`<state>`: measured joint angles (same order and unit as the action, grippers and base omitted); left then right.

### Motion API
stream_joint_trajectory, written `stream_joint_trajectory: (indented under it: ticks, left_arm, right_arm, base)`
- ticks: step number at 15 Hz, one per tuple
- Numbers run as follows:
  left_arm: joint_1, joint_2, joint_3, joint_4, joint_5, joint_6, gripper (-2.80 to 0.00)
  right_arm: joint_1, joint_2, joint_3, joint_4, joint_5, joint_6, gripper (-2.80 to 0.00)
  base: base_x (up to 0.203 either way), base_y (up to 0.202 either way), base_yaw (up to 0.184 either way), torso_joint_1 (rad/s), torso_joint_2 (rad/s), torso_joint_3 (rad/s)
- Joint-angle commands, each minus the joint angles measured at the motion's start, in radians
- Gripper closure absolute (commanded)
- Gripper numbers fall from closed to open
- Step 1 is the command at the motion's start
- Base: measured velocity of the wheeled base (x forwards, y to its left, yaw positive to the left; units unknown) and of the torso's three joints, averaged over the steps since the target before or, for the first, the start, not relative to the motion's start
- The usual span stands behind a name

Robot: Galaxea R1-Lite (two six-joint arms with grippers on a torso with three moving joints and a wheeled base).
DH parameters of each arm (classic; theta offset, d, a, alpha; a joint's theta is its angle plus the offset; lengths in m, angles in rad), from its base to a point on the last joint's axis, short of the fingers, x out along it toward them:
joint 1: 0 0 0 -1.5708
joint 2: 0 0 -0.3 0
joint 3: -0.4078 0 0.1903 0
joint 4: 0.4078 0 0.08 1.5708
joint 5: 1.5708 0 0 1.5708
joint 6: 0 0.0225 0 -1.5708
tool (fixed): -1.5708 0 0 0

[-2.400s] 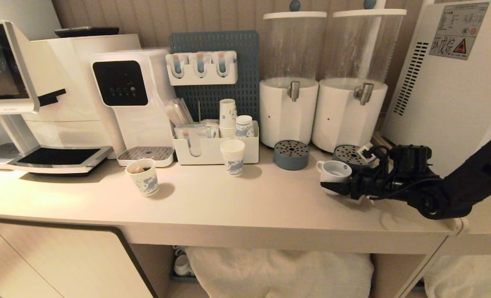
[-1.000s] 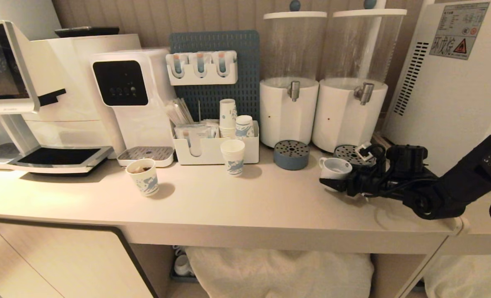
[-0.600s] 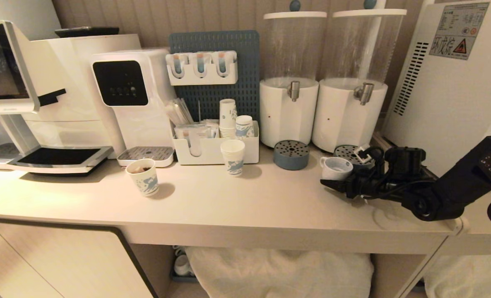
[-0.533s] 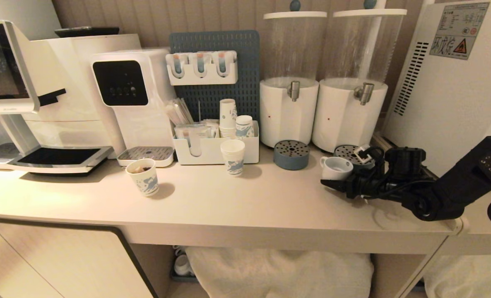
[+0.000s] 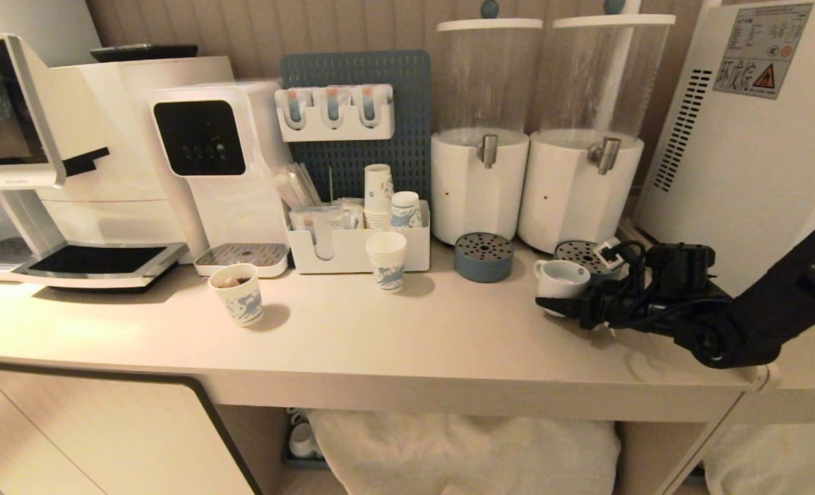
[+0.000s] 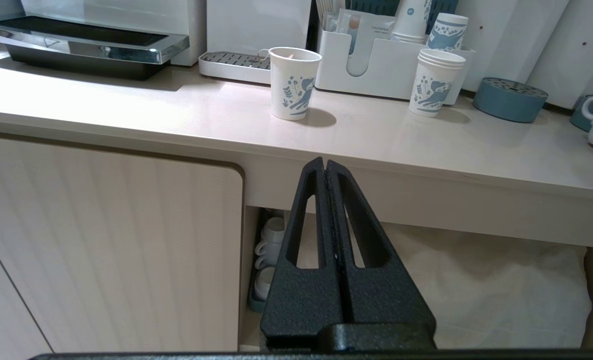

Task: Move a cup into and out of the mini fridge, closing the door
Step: Put the ceramic cup in the freezer

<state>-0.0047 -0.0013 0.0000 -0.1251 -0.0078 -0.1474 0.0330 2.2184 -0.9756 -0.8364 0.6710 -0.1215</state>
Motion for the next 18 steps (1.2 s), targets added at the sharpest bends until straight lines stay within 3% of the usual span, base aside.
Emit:
stream_joint_trajectory:
  ticks: [1, 5, 11, 14, 18]
  left_arm:
    - [0.000, -0.003, 0.040, -0.002, 0.000, -0.001, 0.00]
    - [0.000, -0.003, 0.040, -0.002, 0.000, -0.001, 0.00]
    - [0.001, -0.003, 0.040, -0.002, 0.000, -0.003, 0.00]
    - [0.000, -0.003, 0.040, -0.002, 0.000, -0.003, 0.00]
    - [0.000, -0.003, 0.040, -0.002, 0.000, -0.006, 0.00]
  right_arm:
    - [0.001, -0.046, 0.028, -0.003, 0.010, 0.000, 0.00]
    - [-0.001, -0.151, 0.106, -0.004, 0.011, 0.005, 0.00]
    - [-0.032, -0.495, 0.273, 0.025, 0.004, 0.077, 0.00]
    - [-0.045, -0.759, 0.352, 0.137, -0.002, 0.081, 0.00]
    - [-0.072, -1.140, 0.387, 0.429, -0.038, 0.084, 0.00]
  base:
    - [0.000, 0.000, 0.000, 0.000, 0.00, 0.000]
    - [0.000, 0.000, 0.000, 0.000, 0.00, 0.000]
    - [0.000, 0.000, 0.000, 0.000, 0.00, 0.000]
    - [0.000, 0.000, 0.000, 0.000, 0.00, 0.000]
    - [0.000, 0.000, 0.000, 0.000, 0.00, 0.000]
